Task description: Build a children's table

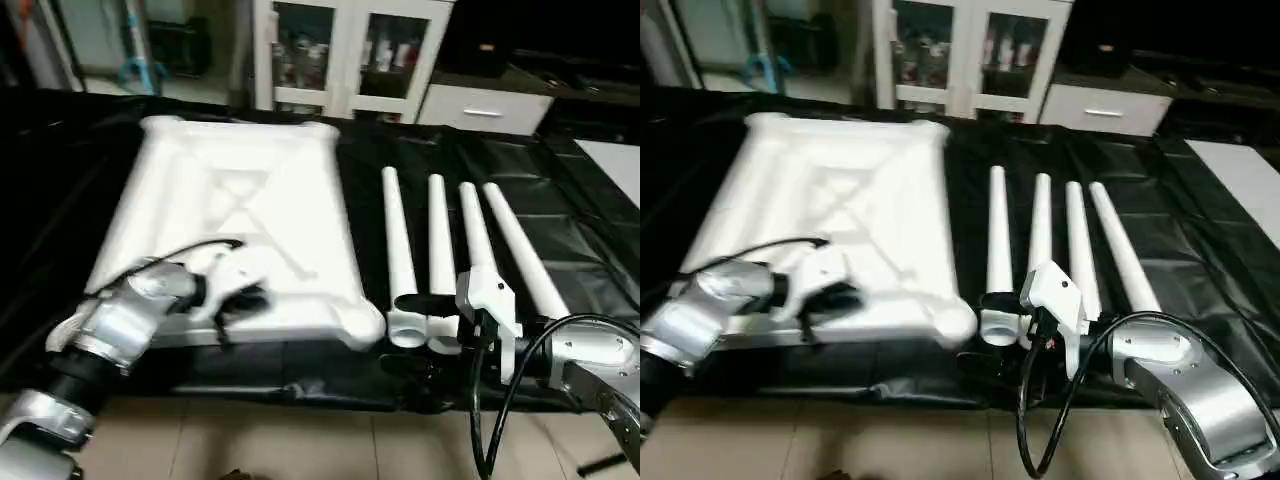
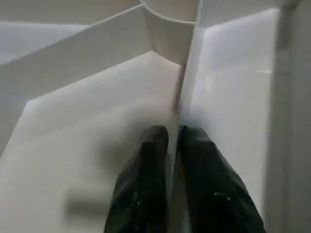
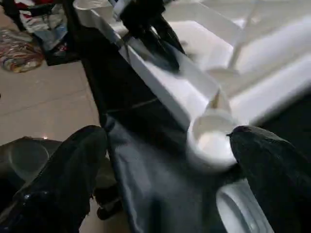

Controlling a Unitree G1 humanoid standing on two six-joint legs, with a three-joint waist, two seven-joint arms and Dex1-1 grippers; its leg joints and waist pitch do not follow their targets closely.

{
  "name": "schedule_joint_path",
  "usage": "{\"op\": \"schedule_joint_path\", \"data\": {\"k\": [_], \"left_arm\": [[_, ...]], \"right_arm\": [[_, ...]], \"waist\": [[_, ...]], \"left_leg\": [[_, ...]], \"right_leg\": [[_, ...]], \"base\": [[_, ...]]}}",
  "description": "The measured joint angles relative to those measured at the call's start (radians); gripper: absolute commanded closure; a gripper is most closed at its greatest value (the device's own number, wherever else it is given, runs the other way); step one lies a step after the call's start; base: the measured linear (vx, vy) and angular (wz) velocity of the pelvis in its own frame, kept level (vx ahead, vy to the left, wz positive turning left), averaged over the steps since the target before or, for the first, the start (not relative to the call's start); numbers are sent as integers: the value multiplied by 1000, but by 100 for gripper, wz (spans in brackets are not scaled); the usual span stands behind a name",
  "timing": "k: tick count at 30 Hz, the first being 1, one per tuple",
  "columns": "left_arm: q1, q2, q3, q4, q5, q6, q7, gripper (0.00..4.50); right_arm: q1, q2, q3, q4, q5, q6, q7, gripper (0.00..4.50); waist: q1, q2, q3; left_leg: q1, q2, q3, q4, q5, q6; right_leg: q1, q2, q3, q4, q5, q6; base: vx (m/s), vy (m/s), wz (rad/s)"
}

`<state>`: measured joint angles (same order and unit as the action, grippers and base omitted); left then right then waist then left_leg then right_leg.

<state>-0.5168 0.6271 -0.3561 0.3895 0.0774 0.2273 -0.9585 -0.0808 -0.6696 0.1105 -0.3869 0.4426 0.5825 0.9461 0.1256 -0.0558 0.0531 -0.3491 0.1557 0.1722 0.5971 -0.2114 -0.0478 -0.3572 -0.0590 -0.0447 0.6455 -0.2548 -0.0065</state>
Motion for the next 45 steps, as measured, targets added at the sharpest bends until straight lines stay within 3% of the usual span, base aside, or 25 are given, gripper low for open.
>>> {"op": "schedule_joint_path", "data": {"k": [2,7,14,19,21,30,35,39,41,45], "left_arm": [[2,9,16,-1,3,-4,14,421],[9,6,39,0,5,-7,40,435],[27,-29,43,11,31,-162,93,447],[5,-36,30,70,64,-271,150,447],[2,-36,41,96,65,-298,160,402],[6,-16,87,125,29,-382,153,336],[26,-1,263,68,-134,-335,123,327],[1,-38,411,-23,-242,-199,243,327],[-2,-83,452,-91,-262,-151,333,327],[71,-189,460,-183,-292,-109,437,327]], "right_arm": [[0,0,2,0,-3,-2,-1,0],[-1,0,10,1,-6,-5,-3,0],[-12,17,15,17,-27,-26,-27,0],[-34,35,15,40,-58,-53,-65,0],[-34,44,15,44,-65,-60,-78,0],[-33,75,14,45,-60,-63,-104,0],[-43,158,-37,43,-55,-43,-230,0],[-174,323,-133,68,-13,111,-435,0],[-233,382,-166,108,-7,156,-536,0],[-249,419,-165,190,-47,172,-626,0]], "waist": [[-1,-1,-1],[0,-1,-1],[19,-6,-1],[22,-6,-2],[22,-6,-2],[19,-20,0],[17,-23,2],[15,-18,6],[20,-14,6],[22,-3,9]], "left_leg": [[-3,0,0,0,1,1],[-5,0,1,0,3,6],[-4,0,1,1,0,1],[-3,1,1,1,3,0],[-3,1,1,1,3,-1],[-4,1,1,1,3,-1],[-5,2,2,1,3,-1],[-5,2,2,2,5,-5],[-4,2,2,2,5,-5],[-8,2,2,3,8,-9]], "right_leg": [[-8,0,0,1,0,-1],[-9,0,0,0,0,-2],[-8,0,1,0,1,-3],[-8,0,0,1,2,-4],[-8,0,0,1,3,-4],[-9,0,0,0,4,-4],[-10,0,-1,1,4,-4],[-10,0,-1,2,6,-8],[-8,0,-1,1,6,-8],[-9,-1,0,0,6,-8]], "base": [[0,0,0],[0,0,0],[0,0,0],[0,0,0],[0,0,0],[0,0,0],[0,0,0],[0,0,0],[0,0,0],[0,0,0]]}}
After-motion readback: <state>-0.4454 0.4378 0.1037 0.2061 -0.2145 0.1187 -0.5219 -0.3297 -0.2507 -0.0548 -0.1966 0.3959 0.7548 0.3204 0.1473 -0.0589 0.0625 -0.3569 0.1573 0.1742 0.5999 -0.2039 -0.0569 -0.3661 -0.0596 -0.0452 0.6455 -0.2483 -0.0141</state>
